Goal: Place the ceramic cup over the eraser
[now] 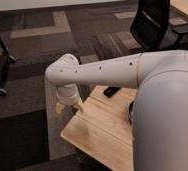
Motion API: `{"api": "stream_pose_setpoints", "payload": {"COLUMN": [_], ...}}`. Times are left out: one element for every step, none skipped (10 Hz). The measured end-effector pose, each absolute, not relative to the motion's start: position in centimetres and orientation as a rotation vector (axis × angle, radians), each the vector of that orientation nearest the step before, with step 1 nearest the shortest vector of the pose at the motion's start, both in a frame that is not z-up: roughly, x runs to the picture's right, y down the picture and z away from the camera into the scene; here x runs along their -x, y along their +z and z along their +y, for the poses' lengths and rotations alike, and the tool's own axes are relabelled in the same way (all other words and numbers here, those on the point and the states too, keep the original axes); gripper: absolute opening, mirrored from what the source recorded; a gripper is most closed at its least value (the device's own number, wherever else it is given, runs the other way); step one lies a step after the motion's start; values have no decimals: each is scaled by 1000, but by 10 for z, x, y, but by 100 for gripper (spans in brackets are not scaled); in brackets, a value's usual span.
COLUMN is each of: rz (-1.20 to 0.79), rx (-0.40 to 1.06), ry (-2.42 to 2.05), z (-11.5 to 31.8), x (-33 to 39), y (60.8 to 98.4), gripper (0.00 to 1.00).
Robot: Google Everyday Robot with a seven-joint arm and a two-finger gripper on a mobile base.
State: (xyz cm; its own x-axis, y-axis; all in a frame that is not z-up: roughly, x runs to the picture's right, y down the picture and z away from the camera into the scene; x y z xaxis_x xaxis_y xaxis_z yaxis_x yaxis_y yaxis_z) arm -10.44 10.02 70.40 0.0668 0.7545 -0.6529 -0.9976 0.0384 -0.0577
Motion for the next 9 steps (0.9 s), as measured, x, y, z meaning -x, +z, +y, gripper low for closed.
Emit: {"api": "stream_pose_setpoints", "payload": {"rz": [522,522,522,522,522,522,515,509,511], "rx": [586,586,586,586,587,588,601,601,598], "ry": [1441,1441,1441,1441,1441,1442,1467,1514,1540], "z": [100,100,100,100,100,100,97,85,78], "x": [104,104,104,104,104,104,101,88,79], "y": [704,704,704,704,704,704,706,713,719], "gripper": [65,65,65,65,65,65,65,65,65]}}
